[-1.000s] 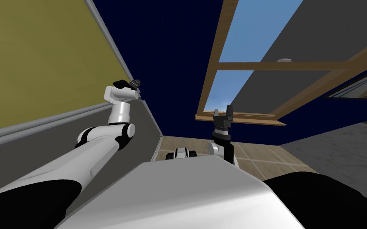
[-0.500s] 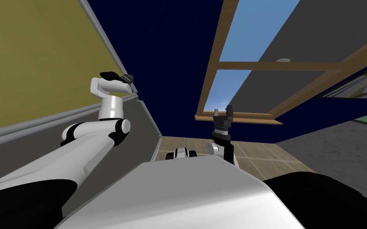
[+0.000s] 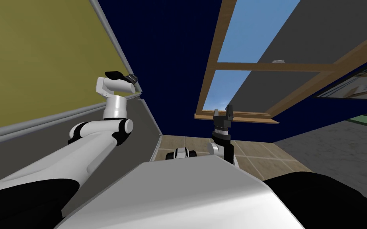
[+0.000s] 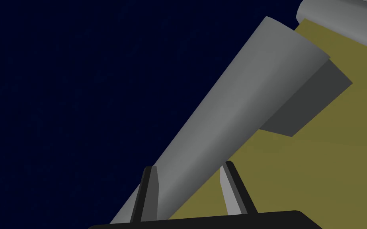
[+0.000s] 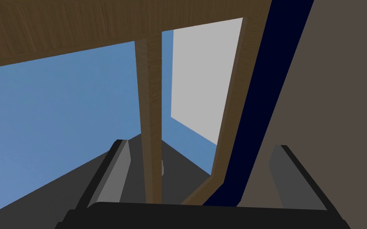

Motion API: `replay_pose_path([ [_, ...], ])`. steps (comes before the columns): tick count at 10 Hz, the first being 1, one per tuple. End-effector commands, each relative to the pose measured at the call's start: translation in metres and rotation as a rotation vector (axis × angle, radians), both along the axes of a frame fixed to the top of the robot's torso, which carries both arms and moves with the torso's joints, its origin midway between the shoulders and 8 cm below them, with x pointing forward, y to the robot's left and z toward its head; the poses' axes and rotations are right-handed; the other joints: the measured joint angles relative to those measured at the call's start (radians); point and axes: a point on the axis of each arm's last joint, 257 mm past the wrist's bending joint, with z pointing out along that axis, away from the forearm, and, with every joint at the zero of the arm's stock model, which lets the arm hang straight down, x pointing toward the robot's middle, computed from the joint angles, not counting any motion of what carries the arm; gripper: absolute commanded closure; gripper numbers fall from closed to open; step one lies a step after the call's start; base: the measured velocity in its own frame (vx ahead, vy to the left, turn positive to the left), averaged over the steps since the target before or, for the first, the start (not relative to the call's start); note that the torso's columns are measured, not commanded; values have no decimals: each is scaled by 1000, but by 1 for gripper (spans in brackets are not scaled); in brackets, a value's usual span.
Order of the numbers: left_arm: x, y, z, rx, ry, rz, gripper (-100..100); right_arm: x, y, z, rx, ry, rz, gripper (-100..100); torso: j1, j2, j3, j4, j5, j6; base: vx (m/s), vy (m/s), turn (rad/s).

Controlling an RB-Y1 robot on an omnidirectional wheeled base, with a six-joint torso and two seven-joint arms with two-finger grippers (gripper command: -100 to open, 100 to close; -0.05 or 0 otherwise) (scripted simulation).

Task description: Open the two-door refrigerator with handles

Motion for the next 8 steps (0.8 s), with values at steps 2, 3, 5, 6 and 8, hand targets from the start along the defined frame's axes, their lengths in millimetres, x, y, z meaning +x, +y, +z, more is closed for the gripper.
replay_pose_path([
  [2,18,-80,-2,-9,2,-132,100,0,0,0,0,0,0,0,4,-1,-1,1,0,-1,-203,-68,20],
  [3,21,-105,-1,-9,2,-172,100,0,0,0,0,0,0,0,4,-2,-1,1,0,-1,-233,-67,8],
  [5,23,-131,-1,-8,2,-212,100,0,0,0,0,0,0,0,6,-3,-2,3,0,-4,-142,-33,-12],
  [6,24,-156,0,-8,2,-253,100,0,0,0,0,0,0,0,6,-2,-1,2,0,-3,-157,-32,31],
  [8,24,-207,2,-5,2,-335,100,0,0,0,0,0,0,0,3,1,0,4,-2,0,-192,-41,22],
])
